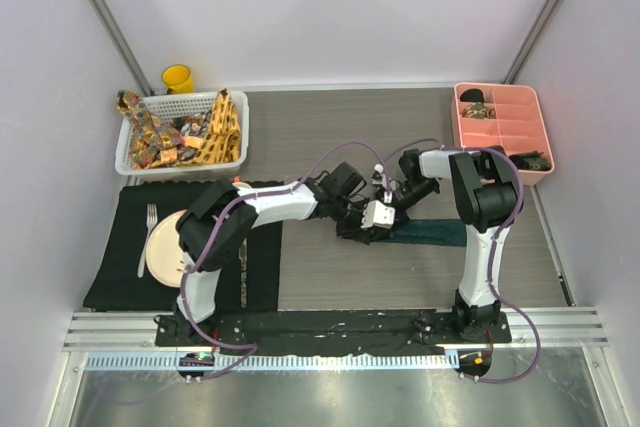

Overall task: Roll the ties
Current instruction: Roll the tie at the center of the board.

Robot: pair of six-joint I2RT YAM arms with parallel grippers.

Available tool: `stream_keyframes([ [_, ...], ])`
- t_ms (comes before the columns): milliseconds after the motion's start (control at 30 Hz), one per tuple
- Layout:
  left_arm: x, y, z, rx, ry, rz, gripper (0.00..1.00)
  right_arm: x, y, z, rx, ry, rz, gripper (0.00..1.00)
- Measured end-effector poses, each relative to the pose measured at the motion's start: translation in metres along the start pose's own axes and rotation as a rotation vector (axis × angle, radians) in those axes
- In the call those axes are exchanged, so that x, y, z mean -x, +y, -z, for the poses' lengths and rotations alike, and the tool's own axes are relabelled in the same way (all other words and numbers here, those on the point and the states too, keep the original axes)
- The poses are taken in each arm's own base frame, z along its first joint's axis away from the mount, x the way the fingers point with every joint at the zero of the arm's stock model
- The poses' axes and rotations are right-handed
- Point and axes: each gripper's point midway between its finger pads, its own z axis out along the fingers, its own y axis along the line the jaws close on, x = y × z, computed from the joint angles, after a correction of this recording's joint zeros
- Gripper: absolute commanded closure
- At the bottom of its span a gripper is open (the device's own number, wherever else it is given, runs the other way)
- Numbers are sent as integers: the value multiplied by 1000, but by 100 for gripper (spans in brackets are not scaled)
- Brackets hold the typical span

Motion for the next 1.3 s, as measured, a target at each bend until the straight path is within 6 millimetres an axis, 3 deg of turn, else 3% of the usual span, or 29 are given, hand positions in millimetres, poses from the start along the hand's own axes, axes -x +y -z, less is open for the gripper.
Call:
stream_keyframes([
  [100, -6, -7, 6, 13, -15, 34, 83, -1, 7, 1, 36, 4, -5, 86],
  [267, -13, -20, 12, 17, -32, 74, 83, 5, 12, 9, 62, -27, -2, 86],
  [533, -13, -14, 13, 48, -58, 166, 75, 3, -7, 8, -24, -17, -22, 90],
  [900, -13, -8, 27, 127, -60, 287, 65, 10, -8, 7, -51, -20, -45, 90],
  [1067, -23, -5, 26, 161, -24, 310, 59, 12, -7, 7, -47, -22, -46, 90],
  [1167, -25, -5, 24, 171, -11, 317, 57, 12, -6, 7, -43, -22, -44, 87],
  [1300, -26, -4, 23, 176, -5, 324, 56, 13, -2, 7, -36, -17, -29, 66],
])
